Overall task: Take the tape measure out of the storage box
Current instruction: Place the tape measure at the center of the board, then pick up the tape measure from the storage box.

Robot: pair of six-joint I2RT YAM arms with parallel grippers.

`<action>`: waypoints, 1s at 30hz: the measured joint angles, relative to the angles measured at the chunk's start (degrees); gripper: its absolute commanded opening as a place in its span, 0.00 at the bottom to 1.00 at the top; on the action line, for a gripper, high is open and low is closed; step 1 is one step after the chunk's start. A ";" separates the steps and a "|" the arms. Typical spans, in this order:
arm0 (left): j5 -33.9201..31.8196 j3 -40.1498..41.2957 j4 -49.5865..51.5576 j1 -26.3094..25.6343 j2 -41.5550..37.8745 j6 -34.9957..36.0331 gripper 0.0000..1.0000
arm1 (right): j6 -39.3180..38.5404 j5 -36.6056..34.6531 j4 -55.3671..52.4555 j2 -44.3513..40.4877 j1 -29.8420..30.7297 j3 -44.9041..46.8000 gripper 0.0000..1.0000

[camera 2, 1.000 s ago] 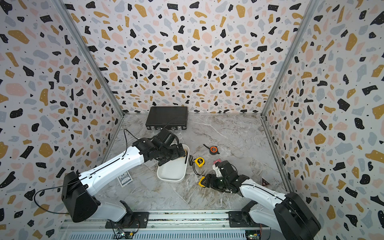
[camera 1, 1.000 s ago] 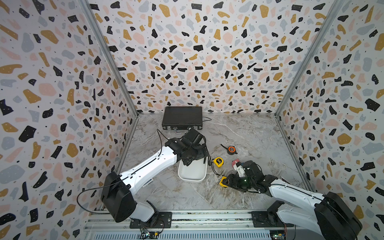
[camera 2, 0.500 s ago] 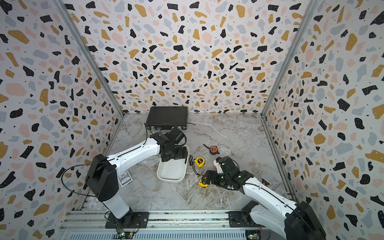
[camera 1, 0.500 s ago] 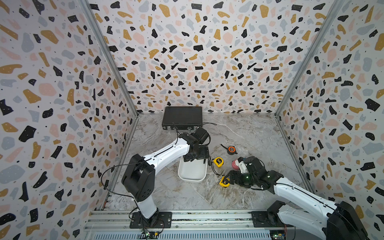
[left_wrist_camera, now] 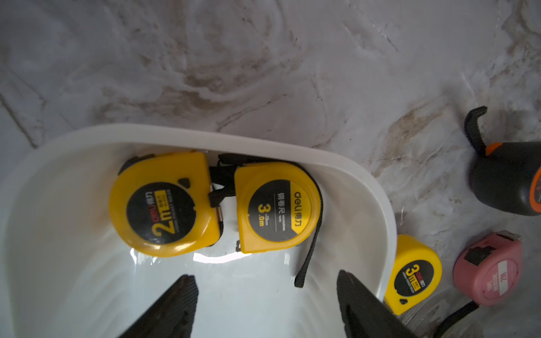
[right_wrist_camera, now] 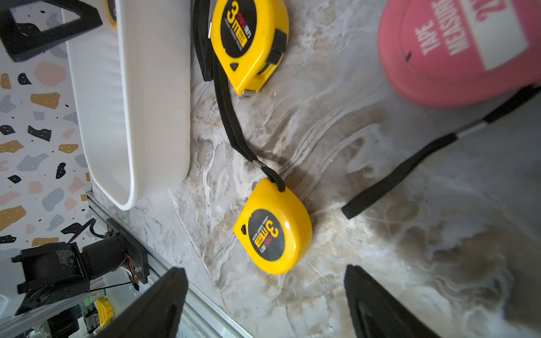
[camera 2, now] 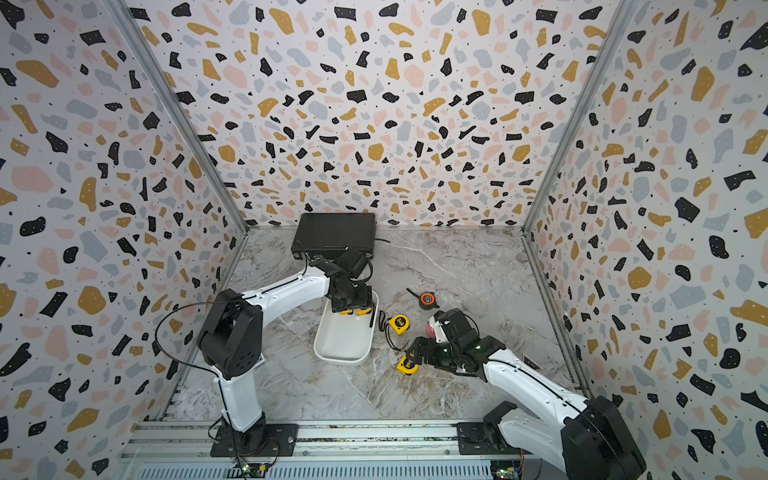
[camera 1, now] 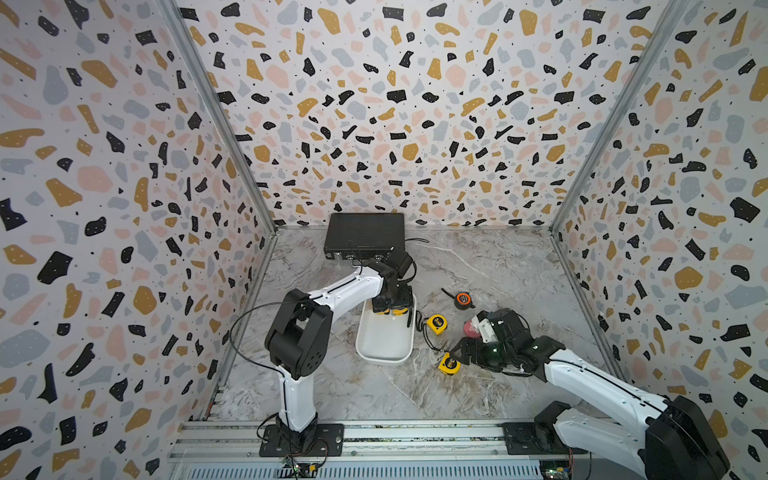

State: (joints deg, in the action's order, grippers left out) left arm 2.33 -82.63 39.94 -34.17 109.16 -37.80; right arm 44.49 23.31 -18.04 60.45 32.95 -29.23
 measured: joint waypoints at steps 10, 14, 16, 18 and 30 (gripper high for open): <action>1.92 -1.84 -2.14 0.00 1.66 0.55 0.74 | -0.52 0.04 0.07 1.09 -1.05 0.00 0.88; 1.49 -2.36 -2.16 0.00 2.40 0.70 0.72 | -0.66 0.22 0.22 1.53 -1.36 0.00 0.88; 1.42 -2.40 -2.21 0.00 2.80 0.74 0.73 | -0.72 0.31 0.35 1.53 -1.46 0.00 0.88; 1.36 -2.40 -2.23 0.00 3.28 0.74 0.72 | -0.83 0.44 0.52 1.55 -1.57 0.00 0.88; 0.07 -2.71 -2.36 0.00 5.55 1.05 0.71 | -0.85 0.66 1.22 1.73 -1.99 0.00 0.87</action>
State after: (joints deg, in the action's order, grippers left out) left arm 2.39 -85.34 37.58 -34.17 114.72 -36.75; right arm 43.64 23.97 -16.82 62.17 30.96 -29.23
